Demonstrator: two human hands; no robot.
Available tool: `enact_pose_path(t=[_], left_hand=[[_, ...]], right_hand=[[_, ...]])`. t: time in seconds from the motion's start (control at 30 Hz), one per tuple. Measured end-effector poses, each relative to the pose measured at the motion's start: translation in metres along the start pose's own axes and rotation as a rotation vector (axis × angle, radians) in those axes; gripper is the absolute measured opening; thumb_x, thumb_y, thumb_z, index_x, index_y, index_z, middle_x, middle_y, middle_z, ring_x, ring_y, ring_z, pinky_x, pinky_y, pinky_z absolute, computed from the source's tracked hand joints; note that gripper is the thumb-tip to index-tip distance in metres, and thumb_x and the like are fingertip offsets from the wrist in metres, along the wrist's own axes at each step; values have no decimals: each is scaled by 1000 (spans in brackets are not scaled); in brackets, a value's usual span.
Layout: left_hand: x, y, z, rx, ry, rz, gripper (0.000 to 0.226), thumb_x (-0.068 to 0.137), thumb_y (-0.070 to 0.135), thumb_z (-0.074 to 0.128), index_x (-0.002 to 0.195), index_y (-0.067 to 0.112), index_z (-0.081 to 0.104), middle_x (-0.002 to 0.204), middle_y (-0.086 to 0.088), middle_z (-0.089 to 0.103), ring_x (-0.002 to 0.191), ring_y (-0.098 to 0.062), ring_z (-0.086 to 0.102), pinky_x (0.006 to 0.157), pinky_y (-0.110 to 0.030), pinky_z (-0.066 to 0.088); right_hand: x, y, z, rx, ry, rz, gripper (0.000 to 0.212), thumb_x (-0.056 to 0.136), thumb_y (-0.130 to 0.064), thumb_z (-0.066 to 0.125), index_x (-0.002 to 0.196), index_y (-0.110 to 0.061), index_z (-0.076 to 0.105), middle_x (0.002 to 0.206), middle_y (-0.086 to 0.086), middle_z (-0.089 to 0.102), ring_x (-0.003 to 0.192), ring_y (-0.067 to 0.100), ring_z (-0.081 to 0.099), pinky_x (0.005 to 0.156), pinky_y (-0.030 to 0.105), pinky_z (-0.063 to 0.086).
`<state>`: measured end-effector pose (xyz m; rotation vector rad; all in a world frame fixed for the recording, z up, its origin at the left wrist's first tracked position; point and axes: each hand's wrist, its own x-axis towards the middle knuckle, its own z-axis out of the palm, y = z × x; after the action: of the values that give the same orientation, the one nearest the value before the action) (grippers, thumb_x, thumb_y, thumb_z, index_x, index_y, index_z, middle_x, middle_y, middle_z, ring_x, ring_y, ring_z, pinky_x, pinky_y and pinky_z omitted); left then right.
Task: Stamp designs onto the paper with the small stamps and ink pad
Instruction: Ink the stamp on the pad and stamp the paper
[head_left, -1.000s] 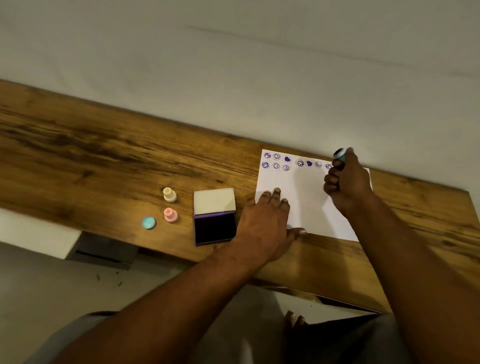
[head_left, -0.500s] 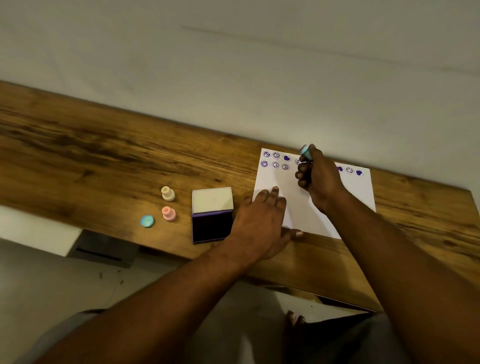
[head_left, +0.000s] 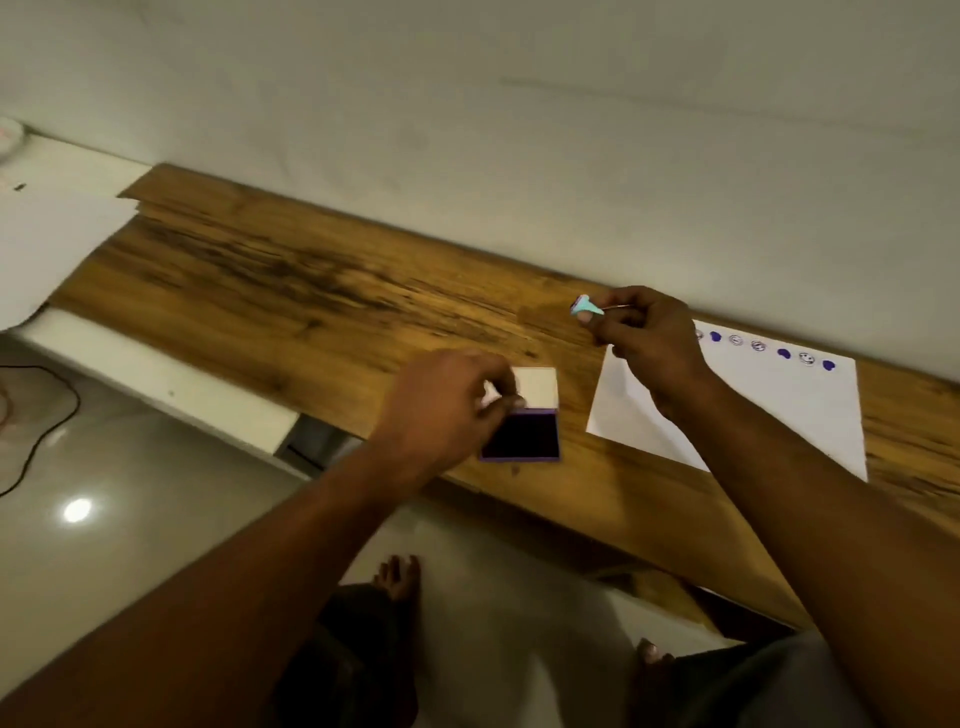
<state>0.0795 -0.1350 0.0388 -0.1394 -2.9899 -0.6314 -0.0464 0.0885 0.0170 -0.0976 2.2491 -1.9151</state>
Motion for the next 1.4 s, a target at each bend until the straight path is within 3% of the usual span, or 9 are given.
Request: enact_pose_path(t=[0.13, 0.23, 0.3, 0.4, 0.57, 0.77, 1.13, 1.3, 1.4], left_hand=[[-19, -64, -21, -80, 47, -282, 24, 78, 55, 86, 84, 39, 69, 84, 26, 69, 71, 4, 64, 59, -24, 47], [-27, -97, -15, -20, -83, -371, 43, 70, 58, 91, 104, 41, 70, 99, 20, 69, 79, -2, 60, 64, -26, 43], [-32, -110, -8, 40, -146, -347, 57, 69, 57, 91, 119, 39, 69, 109, 14, 67, 89, -6, 57, 70, -28, 41], [-32, -118, 2, 39, -161, -329, 65, 68, 55, 93, 125, 37, 69, 113, 13, 65, 92, -5, 55, 71, -27, 40], [-32, -127, 12, -93, -98, -352, 62, 68, 53, 94, 123, 34, 72, 104, 16, 60, 90, -2, 55, 71, -26, 40], [-34, -137, 17, -165, -58, -370, 51, 68, 51, 94, 111, 33, 75, 103, 14, 65, 86, -4, 59, 66, -24, 40], [-33, -137, 22, -86, 12, -353, 38, 73, 56, 88, 101, 35, 73, 75, 28, 46, 68, 10, 43, 58, -16, 29], [-31, -136, 21, -92, 0, -371, 43, 75, 52, 89, 106, 28, 72, 74, 25, 44, 66, 9, 42, 57, -16, 30], [-31, -134, 20, -86, -21, -376, 47, 76, 49, 89, 112, 25, 71, 85, 19, 56, 75, -1, 51, 64, -21, 39]], right_hand=[[-17, -12, 49, -175, -128, -120, 26, 81, -33, 87, 103, -23, 75, 86, -5, 75, 75, 7, 68, 63, 19, 52], [-34, -17, 85, -394, -268, -275, 25, 82, -35, 84, 106, -31, 77, 92, -16, 73, 81, 2, 67, 60, 12, 48], [-45, -18, 108, -525, -363, -374, 28, 82, -37, 82, 109, -31, 77, 95, -17, 73, 82, 2, 66, 63, 15, 50], [-52, -18, 132, -688, -420, -432, 28, 84, -38, 78, 111, -31, 76, 96, -17, 73, 78, -3, 62, 66, 16, 46], [-48, -21, 152, -918, -376, -486, 27, 84, -45, 73, 109, -34, 72, 98, -13, 74, 89, 6, 66, 80, 31, 55], [-41, -18, 175, -1166, -399, -621, 23, 87, -50, 69, 106, -37, 67, 95, -10, 72, 93, 15, 66, 95, 40, 46], [-42, -26, 188, -1377, -453, -657, 23, 91, -43, 69, 113, -39, 66, 96, -7, 71, 103, 21, 63, 101, 45, 41], [-42, -28, 192, -1481, -484, -658, 25, 94, -43, 66, 118, -38, 65, 103, -5, 71, 109, 22, 62, 105, 46, 37], [-42, -29, 195, -1547, -496, -705, 22, 96, -42, 64, 118, -37, 65, 102, -4, 70, 108, 21, 62, 104, 45, 36]])
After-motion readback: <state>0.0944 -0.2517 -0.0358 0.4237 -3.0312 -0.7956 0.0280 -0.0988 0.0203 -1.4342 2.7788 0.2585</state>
